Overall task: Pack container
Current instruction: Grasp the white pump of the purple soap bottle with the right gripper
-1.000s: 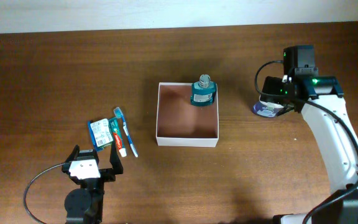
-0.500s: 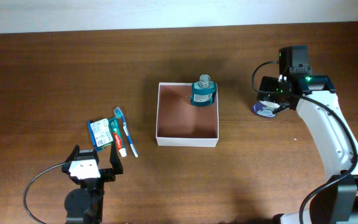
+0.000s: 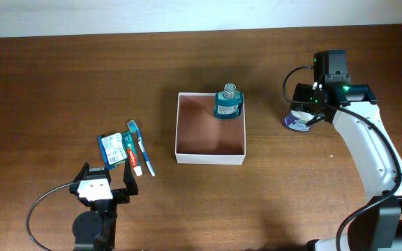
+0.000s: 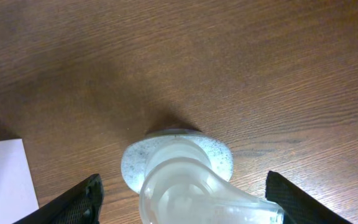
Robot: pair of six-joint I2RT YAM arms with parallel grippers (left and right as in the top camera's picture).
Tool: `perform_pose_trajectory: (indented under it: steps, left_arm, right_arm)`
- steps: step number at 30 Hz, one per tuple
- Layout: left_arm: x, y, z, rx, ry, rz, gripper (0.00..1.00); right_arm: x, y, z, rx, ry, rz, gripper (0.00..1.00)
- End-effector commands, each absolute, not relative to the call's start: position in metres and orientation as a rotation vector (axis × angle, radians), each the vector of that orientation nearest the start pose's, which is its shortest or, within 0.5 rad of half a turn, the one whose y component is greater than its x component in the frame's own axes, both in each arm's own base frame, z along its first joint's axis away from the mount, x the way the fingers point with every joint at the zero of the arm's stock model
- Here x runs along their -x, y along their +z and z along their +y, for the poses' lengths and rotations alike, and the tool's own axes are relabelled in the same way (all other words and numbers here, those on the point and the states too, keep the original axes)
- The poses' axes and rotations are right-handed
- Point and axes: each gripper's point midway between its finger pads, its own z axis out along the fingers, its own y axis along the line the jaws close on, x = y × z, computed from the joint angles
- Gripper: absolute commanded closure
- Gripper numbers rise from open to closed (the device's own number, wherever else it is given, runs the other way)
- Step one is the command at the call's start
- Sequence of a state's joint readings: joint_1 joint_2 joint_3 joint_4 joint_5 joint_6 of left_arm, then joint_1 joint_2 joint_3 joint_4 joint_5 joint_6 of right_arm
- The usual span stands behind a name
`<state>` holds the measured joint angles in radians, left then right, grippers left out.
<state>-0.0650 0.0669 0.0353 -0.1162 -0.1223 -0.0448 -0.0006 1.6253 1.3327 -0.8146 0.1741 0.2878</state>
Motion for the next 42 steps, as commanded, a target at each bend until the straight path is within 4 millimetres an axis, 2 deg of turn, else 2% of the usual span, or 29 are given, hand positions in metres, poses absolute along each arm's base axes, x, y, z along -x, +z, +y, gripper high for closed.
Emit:
perform_pose_trajectory:
  steps: [1, 16, 18, 32, 36, 42]
  left_arm:
    - [-0.246, 0.147, 0.004, 0.056, 0.030, 1.715, 0.01]
    - [-0.246, 0.147, 0.004, 0.056, 0.030, 1.715, 0.01]
    - [-0.246, 0.147, 0.004, 0.056, 0.030, 1.715, 0.01]
    - [-0.246, 0.147, 0.004, 0.056, 0.030, 1.715, 0.01]
    - [-0.246, 0.147, 0.004, 0.056, 0.030, 1.715, 0.01]
    - [-0.246, 0.146, 0.004, 0.056, 0.030, 1.715, 0.00]
  right_arm:
    - [-0.391, 0.143, -0.040, -0.465, -0.199, 2.626, 0.27]
    - [-0.389, 0.143, -0.046, -0.453, -0.249, 2.626, 0.39]
    - [-0.389, 0.144, -0.046, -0.439, -0.253, 2.629, 0.44]
    - [-0.395, 0.148, -0.045, -0.423, -0.247, 2.600, 0.49]
    - [-0.398, 0.162, -0.045, -0.406, -0.242, 2.565, 0.49]
    - [-0.395, 0.200, -0.043, -0.401, -0.202, 2.470, 0.49]
